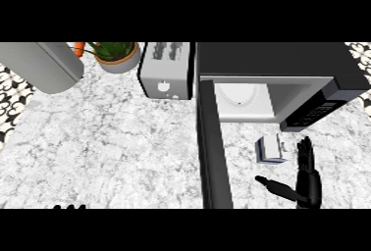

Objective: Pick up the milk, place it into the microwave and close the microwave

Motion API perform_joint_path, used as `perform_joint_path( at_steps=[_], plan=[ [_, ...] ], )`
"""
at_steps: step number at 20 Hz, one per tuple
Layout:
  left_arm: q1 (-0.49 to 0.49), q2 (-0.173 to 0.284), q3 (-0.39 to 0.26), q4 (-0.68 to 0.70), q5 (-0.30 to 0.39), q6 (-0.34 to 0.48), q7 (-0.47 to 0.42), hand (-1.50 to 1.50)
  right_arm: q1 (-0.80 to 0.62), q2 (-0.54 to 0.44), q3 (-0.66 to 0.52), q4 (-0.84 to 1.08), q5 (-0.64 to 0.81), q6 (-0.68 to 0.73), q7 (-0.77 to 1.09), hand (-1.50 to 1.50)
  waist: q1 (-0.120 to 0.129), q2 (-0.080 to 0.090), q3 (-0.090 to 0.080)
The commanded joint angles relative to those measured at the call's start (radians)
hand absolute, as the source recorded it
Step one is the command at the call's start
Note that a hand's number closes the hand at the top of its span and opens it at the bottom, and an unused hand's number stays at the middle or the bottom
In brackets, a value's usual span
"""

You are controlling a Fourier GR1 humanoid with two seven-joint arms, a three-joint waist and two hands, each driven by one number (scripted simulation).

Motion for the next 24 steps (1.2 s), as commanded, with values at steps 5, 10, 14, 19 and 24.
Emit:
perform_joint_path(
  at_steps=[5,10,14,19,24],
  plan=[
    [-0.023,0.005,-0.008,0.053,0.021,0.006,-0.039,-1.5,-0.14,0.016,-0.026,0.203,0.012,-0.033,-0.11,-1.5,0.003,0.001,0.0],
    [0.008,0.048,0.002,0.018,0.053,-0.008,-0.049,-1.5,-0.163,-0.032,-0.036,0.312,0.01,0.062,-0.196,-1.5,0.004,0.001,0.0],
    [0.061,0.042,-0.083,-0.012,-0.018,0.039,-0.062,-1.5,-0.176,0.019,-0.042,0.334,0.003,0.02,-0.21,-1.5,0.005,0.0,0.0],
    [0.045,0.07,-0.013,-0.02,0.042,0.025,-0.091,-1.5,-0.269,0.003,-0.077,0.425,-0.017,0.027,-0.223,-1.5,0.009,0.003,0.001],
    [0.054,0.093,-0.036,-0.022,0.049,0.02,-0.063,-1.5,-0.297,0.02,-0.105,0.409,-0.016,-0.12,-0.207,1.5,0.008,0.002,0.001]
  ],
)
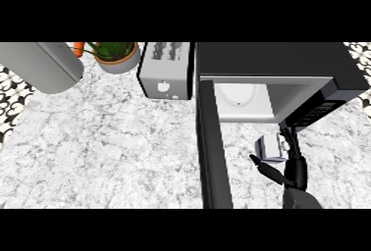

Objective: Pick up the milk, place it into the microwave and close the microwave

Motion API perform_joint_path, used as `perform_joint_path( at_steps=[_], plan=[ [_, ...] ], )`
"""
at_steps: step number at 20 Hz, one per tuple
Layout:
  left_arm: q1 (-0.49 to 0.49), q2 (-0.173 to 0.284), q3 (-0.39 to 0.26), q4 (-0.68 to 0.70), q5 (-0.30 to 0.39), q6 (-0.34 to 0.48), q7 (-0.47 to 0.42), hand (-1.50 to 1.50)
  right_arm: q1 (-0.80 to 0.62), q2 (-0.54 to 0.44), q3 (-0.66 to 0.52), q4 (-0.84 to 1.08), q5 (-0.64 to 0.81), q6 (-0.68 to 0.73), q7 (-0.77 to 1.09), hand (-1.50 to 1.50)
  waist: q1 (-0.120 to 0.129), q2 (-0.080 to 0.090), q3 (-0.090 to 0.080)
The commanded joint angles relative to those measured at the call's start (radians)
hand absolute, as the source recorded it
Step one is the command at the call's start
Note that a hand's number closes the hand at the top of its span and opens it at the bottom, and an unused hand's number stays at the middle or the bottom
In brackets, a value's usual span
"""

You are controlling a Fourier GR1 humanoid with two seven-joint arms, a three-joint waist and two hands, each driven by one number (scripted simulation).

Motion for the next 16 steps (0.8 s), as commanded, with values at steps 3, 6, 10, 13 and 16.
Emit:
perform_joint_path(
  at_steps=[3,6,10,13,16],
  plan=[
    [0.013,0.009,-0.02,0.001,0.002,-0.001,-0.022,-1.5,-0.061,-0.021,0.0,0.044,0.048,-0.152,-0.047,1.5,0.011,0.004,0.003],
    [0.013,0.029,0.019,0.078,0.045,-0.055,-0.093,-1.5,-0.095,-0.008,-0.033,0.053,0.033,-0.207,-0.051,1.5,0.015,0.004,0.003],
    [-0.02,0.032,0.008,0.025,0.05,-0.033,-0.008,-1.5,-0.114,-0.049,-0.08,0.115,0.016,-0.162,-0.11,1.5,0.02,0.01,0.005],
    [-0.028,0.019,-0.016,0.045,0.019,-0.024,-0.035,-1.5,-0.13,-0.112,-0.047,0.093,0.037,-0.042,-0.063,1.5,0.019,0.008,0.004],
    [0.007,0.048,0.003,-0.027,0.041,-0.021,-0.005,-1.5,-0.106,-0.1,-0.008,0.096,0.065,0.02,-0.095,1.5,0.022,0.007,0.005]
  ],
)
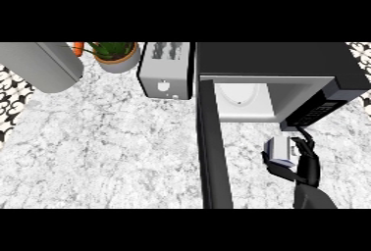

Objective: Pick up the milk, place it into the microwave and close the microwave

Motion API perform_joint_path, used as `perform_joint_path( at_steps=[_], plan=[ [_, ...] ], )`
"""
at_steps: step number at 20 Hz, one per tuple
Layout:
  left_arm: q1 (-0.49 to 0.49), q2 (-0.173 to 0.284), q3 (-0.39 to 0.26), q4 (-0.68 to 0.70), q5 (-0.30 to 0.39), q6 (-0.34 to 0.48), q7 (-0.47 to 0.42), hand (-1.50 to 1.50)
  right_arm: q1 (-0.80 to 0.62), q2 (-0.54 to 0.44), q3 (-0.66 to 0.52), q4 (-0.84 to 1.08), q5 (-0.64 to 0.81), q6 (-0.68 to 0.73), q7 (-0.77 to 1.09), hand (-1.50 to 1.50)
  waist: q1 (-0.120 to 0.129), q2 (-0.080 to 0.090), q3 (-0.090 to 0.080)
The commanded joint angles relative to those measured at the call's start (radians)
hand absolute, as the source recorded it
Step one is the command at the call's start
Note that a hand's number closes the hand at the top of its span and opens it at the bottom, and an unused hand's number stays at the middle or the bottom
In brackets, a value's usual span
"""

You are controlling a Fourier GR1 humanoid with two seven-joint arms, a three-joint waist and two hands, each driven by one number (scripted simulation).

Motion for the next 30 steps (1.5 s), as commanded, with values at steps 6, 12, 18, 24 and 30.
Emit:
perform_joint_path(
  at_steps=[6,12,18,24,30],
  plan=[
    [0.024,0.005,-0.045,0.002,-0.011,-0.003,-0.003,-1.5,-0.071,-0.01,0.052,-0.027,0.018,0.165,-0.044,1.5,0.014,-0.004,0.002],
    [0.075,0.027,-0.039,-0.017,-0.003,-0.005,-0.052,-1.5,0.009,-0.016,0.076,-0.106,0.018,0.194,-0.063,1.5,-0.001,-0.008,0.0],
    [0.055,0.032,-0.036,-0.019,-0.003,0.011,-0.038,-1.5,0.161,0.012,0.145,-0.369,0.018,0.185,0.033,1.5,-0.014,-0.012,-0.001],
    [0.079,0.057,-0.039,-0.004,0.023,-0.023,-0.075,-1.5,0.358,-0.035,0.215,-0.745,0.012,0.204,0.262,1.5,-0.02,-0.014,-0.002],
    [0.092,0.065,-0.019,-0.046,0.044,-0.005,-0.069,-1.5,0.589,0.0,0.3,-1.105,-0.052,0.303,0.374,1.5,-0.022,-0.014,-0.002]
  ],
)
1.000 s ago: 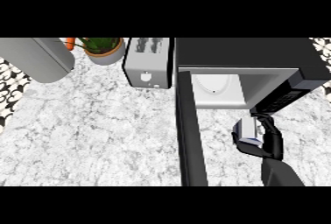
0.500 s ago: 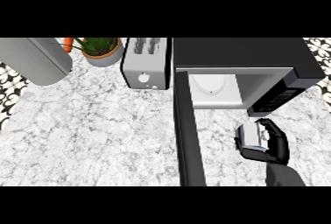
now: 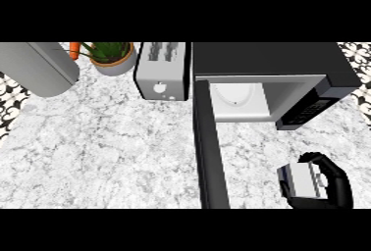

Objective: Pick up the milk, place it into the microwave and close the microwave

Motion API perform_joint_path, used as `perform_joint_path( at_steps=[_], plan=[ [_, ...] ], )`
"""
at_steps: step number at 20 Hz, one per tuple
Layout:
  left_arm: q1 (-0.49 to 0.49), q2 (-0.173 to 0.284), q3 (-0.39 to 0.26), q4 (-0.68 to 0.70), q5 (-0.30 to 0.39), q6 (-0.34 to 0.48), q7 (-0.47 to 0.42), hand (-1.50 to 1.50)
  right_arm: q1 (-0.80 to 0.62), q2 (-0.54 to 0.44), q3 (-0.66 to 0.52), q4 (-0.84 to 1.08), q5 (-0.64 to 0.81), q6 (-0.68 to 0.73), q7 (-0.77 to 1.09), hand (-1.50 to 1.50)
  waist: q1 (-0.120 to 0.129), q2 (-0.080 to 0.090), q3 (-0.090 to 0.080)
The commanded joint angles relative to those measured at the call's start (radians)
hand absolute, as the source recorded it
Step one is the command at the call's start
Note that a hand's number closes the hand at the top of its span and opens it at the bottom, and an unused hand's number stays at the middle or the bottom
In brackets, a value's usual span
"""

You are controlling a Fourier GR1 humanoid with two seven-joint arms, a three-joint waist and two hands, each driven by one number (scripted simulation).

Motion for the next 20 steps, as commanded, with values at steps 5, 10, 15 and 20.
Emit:
perform_joint_path(
  at_steps=[5,10,15,20],
  plan=[
    [0.01,0.002,-0.014,-0.05,0.006,0.027,0.022,-1.5,0.202,0.085,0.097,-0.354,-0.145,0.117,0.16,1.5,0.004,0.003,0.001],
    [-0.009,0.012,-0.003,0.002,0.024,0.024,0.005,-1.5,0.052,0.111,0.102,-0.334,-0.05,-0.025,0.233,1.5,0.02,0.007,0.002],
    [0.068,0.088,0.055,-0.026,0.09,-0.041,-0.061,-1.5,-0.038,0.14,0.133,-0.263,0.055,-0.123,0.288,1.5,0.027,0.007,0.002],
    [0.022,0.031,0.007,0.045,0.048,-0.004,-0.068,-1.5,-0.192,0.15,0.111,-0.127,0.079,-0.147,0.307,1.5,0.029,0.009,0.003]
  ],
)
